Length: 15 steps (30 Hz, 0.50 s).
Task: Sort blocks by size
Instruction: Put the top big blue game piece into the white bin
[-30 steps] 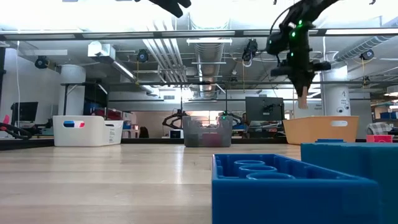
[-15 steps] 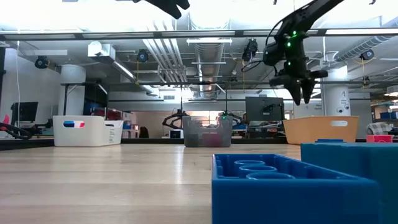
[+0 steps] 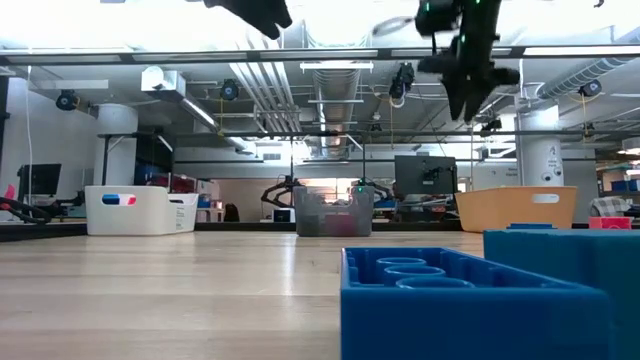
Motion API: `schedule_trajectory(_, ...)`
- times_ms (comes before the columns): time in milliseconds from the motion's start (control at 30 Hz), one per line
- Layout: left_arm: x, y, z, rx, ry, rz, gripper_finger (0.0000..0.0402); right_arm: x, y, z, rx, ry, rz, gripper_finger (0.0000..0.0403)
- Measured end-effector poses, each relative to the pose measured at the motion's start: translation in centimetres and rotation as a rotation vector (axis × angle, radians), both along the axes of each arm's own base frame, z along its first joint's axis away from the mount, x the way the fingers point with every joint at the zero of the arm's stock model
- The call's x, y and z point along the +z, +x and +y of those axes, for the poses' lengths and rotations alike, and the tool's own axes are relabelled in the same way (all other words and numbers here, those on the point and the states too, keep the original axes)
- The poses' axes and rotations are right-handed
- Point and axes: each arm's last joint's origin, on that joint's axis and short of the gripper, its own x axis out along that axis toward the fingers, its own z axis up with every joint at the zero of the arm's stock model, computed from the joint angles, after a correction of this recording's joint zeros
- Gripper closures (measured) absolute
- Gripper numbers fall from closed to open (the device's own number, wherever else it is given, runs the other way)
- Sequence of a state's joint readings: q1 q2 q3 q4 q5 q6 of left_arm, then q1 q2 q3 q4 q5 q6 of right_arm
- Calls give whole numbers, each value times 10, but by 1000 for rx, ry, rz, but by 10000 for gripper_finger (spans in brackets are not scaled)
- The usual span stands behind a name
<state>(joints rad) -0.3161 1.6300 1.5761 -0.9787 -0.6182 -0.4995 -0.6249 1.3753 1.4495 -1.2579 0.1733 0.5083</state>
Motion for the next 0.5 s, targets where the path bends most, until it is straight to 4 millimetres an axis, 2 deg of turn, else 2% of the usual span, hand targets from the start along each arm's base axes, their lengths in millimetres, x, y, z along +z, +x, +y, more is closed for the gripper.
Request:
schedule_trajectory(267,-4,-6,1,41,-33,56,208,17,18,74,108,9,-118,297)
schedule_trajectory(500,-5,-7,1,45,-37,64,208,12,28,135,173,79,-135,314)
